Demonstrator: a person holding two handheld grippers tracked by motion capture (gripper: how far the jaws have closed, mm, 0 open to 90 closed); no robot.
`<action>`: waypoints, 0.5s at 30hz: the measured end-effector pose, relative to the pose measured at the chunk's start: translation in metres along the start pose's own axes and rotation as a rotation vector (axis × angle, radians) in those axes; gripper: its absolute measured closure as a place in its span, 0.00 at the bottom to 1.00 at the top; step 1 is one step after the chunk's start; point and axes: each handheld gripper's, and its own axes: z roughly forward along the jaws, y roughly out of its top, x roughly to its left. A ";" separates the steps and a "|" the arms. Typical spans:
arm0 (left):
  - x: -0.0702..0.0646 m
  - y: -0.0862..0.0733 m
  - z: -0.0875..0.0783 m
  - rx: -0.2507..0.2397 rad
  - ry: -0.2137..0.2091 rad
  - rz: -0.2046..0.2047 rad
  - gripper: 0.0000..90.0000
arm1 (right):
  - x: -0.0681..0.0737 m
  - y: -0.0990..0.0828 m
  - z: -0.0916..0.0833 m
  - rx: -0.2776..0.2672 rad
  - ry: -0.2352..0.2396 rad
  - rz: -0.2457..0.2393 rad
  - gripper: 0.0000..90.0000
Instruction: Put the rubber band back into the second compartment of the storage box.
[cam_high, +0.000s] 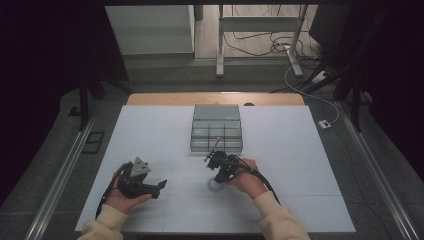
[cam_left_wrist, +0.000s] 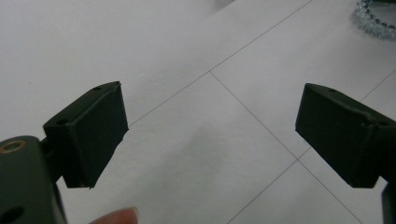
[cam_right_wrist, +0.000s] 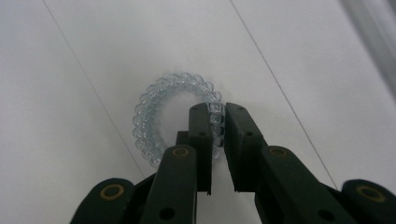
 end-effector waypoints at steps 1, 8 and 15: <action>0.000 0.000 0.000 0.000 0.000 0.001 0.11 | -0.001 0.000 -0.001 -0.010 0.002 -0.002 0.89; 0.000 0.000 0.000 0.001 0.000 0.001 0.11 | -0.001 -0.002 -0.015 -0.041 -0.003 0.003 0.89; 0.000 0.000 0.000 0.004 0.000 0.003 0.11 | -0.001 -0.002 -0.028 -0.067 0.012 -0.002 0.89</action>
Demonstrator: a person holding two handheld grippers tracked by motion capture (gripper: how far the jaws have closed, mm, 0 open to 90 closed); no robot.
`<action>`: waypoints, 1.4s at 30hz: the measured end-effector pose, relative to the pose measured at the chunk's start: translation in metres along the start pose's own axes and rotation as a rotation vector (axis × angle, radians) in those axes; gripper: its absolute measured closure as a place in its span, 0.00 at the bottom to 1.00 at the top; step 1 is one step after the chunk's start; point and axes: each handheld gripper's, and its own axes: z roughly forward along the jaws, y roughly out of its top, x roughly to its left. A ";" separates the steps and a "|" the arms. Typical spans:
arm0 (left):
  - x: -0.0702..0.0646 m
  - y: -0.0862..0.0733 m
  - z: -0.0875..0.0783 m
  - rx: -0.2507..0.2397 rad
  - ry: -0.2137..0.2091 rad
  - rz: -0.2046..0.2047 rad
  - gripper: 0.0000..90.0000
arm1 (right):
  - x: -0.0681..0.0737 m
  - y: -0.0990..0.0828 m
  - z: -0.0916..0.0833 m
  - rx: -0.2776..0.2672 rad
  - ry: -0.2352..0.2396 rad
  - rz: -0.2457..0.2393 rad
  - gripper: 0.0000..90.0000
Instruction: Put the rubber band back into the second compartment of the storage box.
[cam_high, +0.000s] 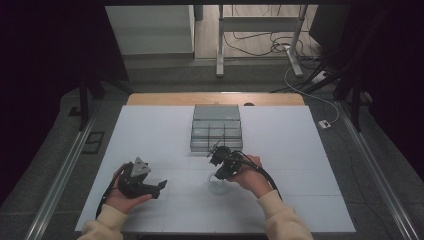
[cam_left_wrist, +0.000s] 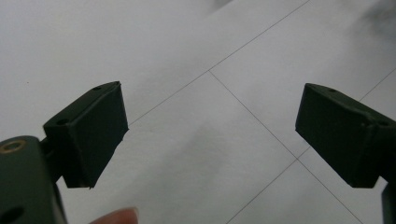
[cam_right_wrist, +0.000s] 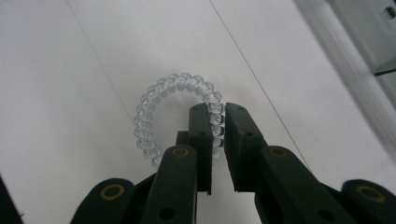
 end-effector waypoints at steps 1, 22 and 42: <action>0.000 0.000 0.000 0.000 0.000 0.001 0.11 | 0.001 0.000 -0.002 0.003 0.005 0.008 0.89; 0.000 0.000 0.001 0.003 0.000 0.008 0.11 | 0.003 -0.002 -0.052 -0.095 -0.017 -0.003 0.89; 0.000 0.000 0.000 0.001 0.000 0.003 0.11 | 0.001 0.000 -0.057 -0.108 -0.032 -0.001 0.89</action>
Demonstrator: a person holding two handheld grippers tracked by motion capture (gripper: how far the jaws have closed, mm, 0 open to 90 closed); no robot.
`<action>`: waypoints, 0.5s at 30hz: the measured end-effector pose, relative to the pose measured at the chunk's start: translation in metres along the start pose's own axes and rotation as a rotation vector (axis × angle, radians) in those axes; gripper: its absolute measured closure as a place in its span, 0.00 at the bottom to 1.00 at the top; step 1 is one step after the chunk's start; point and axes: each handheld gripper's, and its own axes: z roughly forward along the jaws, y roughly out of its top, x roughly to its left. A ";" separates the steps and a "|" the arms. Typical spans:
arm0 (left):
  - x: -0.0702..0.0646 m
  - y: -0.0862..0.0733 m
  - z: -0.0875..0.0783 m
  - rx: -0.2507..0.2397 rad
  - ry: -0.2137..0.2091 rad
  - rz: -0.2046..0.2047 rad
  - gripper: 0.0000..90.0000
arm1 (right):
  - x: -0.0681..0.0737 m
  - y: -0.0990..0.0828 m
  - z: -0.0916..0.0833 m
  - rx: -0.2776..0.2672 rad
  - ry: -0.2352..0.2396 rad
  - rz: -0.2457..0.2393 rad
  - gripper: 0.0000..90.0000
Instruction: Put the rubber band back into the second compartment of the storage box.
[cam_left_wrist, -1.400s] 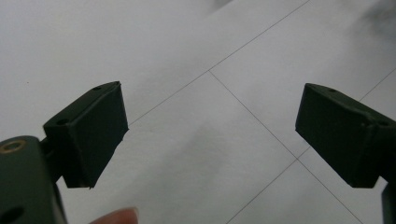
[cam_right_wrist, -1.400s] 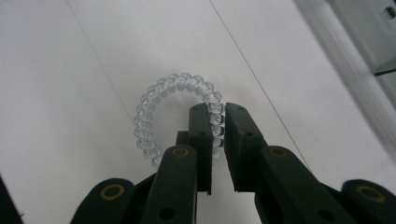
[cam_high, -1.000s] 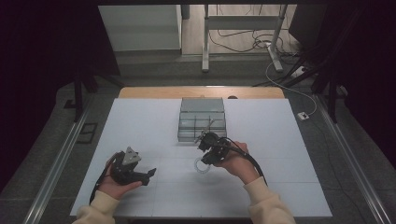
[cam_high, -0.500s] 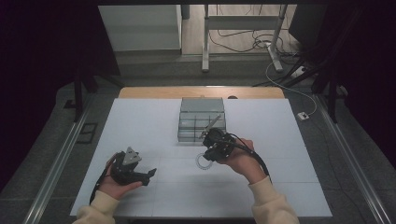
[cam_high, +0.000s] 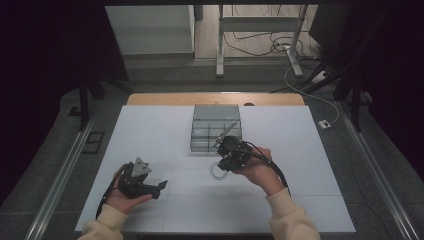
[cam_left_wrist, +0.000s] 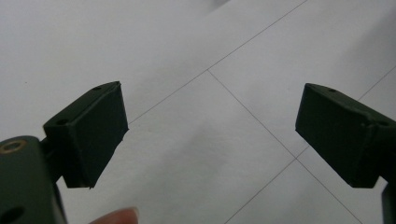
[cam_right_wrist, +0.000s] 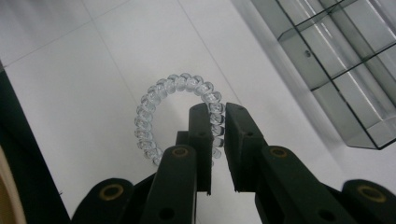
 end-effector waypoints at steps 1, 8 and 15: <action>0.000 0.000 0.000 -0.002 0.002 -0.002 0.11 | -0.001 0.001 0.000 0.000 0.002 -0.001 0.89; 0.001 -0.001 -0.001 -0.007 0.003 -0.001 0.11 | -0.008 0.011 0.002 -0.008 -0.005 0.008 0.89; 0.001 0.000 -0.002 -0.011 0.001 0.001 0.11 | -0.019 0.021 0.003 -0.006 -0.014 0.024 0.89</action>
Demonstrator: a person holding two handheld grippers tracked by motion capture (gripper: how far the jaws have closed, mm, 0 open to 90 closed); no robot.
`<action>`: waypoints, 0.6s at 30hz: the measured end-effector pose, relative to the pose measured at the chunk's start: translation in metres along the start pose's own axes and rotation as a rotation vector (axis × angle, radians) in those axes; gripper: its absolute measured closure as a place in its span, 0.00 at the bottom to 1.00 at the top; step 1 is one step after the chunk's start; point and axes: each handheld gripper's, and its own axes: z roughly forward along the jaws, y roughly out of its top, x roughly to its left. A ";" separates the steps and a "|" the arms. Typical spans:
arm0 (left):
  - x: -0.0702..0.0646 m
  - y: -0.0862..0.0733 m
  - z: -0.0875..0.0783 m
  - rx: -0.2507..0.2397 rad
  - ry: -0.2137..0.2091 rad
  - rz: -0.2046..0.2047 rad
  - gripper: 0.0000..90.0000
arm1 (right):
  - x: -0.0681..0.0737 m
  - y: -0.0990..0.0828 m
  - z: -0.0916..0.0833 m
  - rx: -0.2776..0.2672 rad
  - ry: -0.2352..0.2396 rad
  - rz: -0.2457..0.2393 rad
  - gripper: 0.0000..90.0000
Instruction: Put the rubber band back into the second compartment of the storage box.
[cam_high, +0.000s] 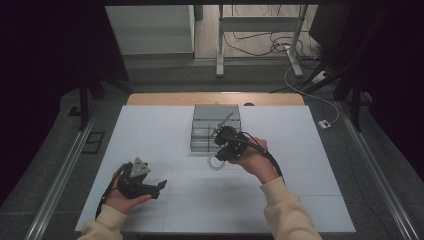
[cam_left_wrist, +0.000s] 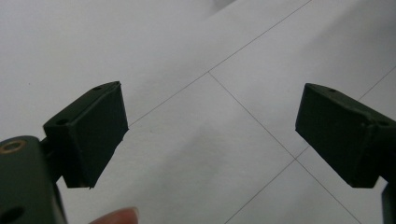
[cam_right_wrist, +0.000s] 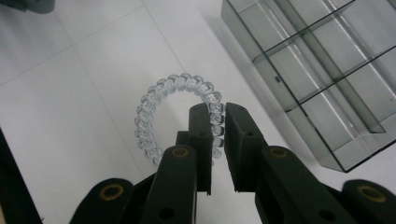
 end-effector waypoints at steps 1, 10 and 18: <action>0.000 0.000 0.000 0.000 0.000 0.001 0.11 | 0.000 0.000 0.000 0.000 0.000 0.000 0.89; 0.000 0.000 0.001 0.004 0.000 -0.003 0.11 | -0.017 0.008 0.001 -0.018 -0.009 0.033 0.89; 0.000 0.000 0.000 0.005 -0.001 -0.004 0.11 | -0.034 0.016 0.002 -0.013 -0.020 0.064 0.89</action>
